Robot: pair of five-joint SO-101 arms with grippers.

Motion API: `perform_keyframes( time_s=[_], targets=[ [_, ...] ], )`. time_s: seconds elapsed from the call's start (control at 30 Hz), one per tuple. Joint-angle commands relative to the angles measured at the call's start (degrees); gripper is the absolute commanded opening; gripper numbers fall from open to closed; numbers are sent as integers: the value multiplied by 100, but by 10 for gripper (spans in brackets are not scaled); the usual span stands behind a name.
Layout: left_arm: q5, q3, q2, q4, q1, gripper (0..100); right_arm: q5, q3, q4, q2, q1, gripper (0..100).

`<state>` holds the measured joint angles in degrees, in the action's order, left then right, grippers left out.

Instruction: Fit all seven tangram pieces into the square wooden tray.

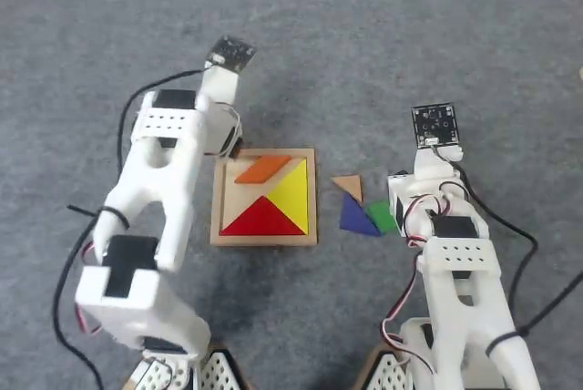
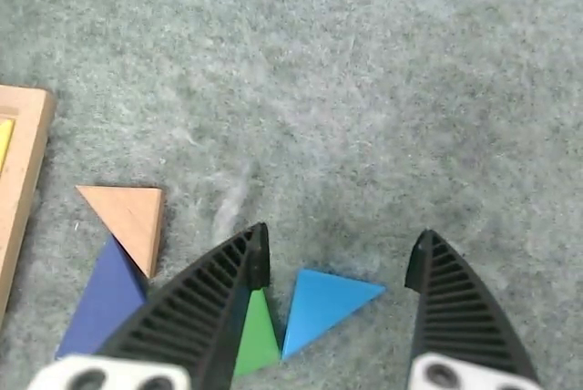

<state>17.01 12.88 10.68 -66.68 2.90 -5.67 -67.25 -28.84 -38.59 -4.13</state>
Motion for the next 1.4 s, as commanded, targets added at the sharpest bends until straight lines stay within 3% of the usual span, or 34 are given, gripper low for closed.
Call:
perform_keyframes(
  time_s=[0.0, 0.27, 0.6, 0.9, 1.2, 1.37],
  targets=[
    [62, -22, 132, 70, 35, 156, -88, 18, 127, -189, 13, 245],
    [44, -22, 677, 316, -141, 156, -88, 18, 127, -189, 13, 245],
    [-273, -66, 932, 571, -1116, 156, -88, 18, 127, -189, 13, 245],
    [-229, -435, 782, 413, -738, 155, -88, 18, 127, -189, 13, 245],
    [-79, -180, -580, -255, -325, 155, -88, 18, 127, -189, 13, 245],
    [9, 831, -853, 299, -457, 155, -88, 18, 127, -189, 13, 245]
  ],
)
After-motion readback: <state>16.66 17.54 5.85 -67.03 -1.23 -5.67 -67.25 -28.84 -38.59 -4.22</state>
